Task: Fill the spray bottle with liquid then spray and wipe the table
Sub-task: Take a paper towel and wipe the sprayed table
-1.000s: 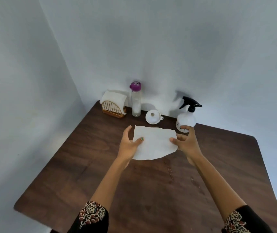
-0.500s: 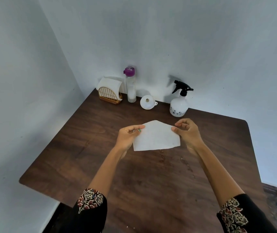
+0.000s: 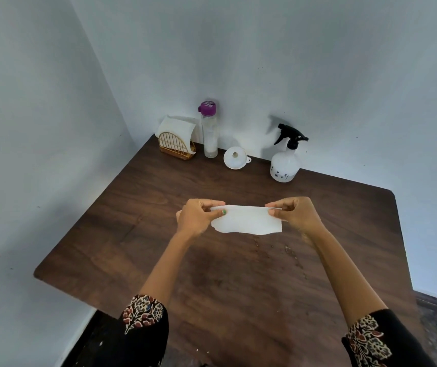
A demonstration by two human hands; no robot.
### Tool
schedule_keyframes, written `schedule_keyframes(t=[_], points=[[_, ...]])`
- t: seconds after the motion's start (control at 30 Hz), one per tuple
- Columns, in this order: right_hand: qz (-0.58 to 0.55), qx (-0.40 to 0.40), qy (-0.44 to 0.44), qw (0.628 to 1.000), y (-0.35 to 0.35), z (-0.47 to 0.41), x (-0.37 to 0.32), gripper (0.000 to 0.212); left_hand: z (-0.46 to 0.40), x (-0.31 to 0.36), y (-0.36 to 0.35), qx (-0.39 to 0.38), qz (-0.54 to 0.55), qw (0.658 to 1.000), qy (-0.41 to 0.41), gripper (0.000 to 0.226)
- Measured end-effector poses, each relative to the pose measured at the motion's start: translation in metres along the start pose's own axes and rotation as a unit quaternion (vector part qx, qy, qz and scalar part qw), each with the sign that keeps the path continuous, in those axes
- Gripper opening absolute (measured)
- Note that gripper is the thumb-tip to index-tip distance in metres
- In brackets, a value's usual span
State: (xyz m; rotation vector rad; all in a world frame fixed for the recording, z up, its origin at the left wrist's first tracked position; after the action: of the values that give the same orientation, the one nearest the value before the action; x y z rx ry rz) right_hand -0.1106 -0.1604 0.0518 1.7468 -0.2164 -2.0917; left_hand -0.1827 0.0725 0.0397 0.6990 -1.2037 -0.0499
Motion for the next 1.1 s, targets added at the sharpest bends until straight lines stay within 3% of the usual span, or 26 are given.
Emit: schedule_keyframes(t=[0.1,0.23,0.37,0.5,0.57,0.63,0.7,0.83,0.93,1.03,1.1], points=[[0.064,-0.007,0.031,0.997,-0.001,-0.002,-0.007,0.009,-0.002,0.003,0.006,0.01,-0.121,0.992,-0.023,0.016],[0.056,-0.025,0.054,0.997,-0.004,-0.001,-0.016,0.012,-0.002,0.003,0.003,-0.075,-0.245,0.966,-0.035,0.014],[0.028,-0.079,0.072,0.994,-0.013,0.002,-0.03,0.009,0.008,0.016,-0.012,-0.154,-0.205,0.965,-0.058,0.064],[0.078,-0.11,0.088,0.987,-0.015,0.001,-0.038,0.011,0.011,0.033,-0.019,-0.119,-0.207,0.967,-0.093,0.105],[0.126,-0.1,0.099,0.982,-0.012,-0.001,-0.039,0.014,0.009,0.037,-0.019,-0.093,-0.224,0.964,-0.108,0.112],[0.158,-0.112,0.113,0.975,-0.013,0.001,-0.042,0.014,0.01,0.044,-0.023,-0.091,-0.228,0.957,-0.154,0.103],[0.15,-0.147,0.122,0.97,-0.02,0.006,-0.045,0.008,0.012,0.048,-0.033,-0.133,-0.198,0.954,-0.182,0.079],[0.103,-0.207,0.134,0.964,-0.026,0.014,-0.056,0.008,0.026,0.035,-0.059,-0.279,-0.025,0.956,-0.088,0.037],[0.063,-0.148,0.128,0.979,-0.016,0.009,-0.059,0.007,0.032,0.028,-0.063,-0.269,0.08,0.96,-0.026,0.024],[-0.082,-0.076,0.012,0.994,-0.003,0.003,-0.038,0.03,0.032,0.018,-0.06,-0.22,0.187,0.957,0.037,0.016],[-0.14,-0.117,-0.087,0.979,-0.008,0.009,-0.013,0.04,0.032,0.01,-0.061,-0.202,0.229,0.95,0.068,0.017]])
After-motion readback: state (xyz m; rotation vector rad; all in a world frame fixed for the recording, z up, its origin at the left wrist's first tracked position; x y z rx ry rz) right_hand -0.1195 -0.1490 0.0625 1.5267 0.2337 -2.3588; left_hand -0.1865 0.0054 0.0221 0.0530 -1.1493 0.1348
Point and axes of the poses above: each hand's wrist, its own z-axis away from the middle knuckle, its own y-axis out of the back of the hand, x = y × z, the point moved 7 cm from there along -z, towards the middle knuckle, and after that the axes turned 7 degrees about x, right-handed, at the moved point
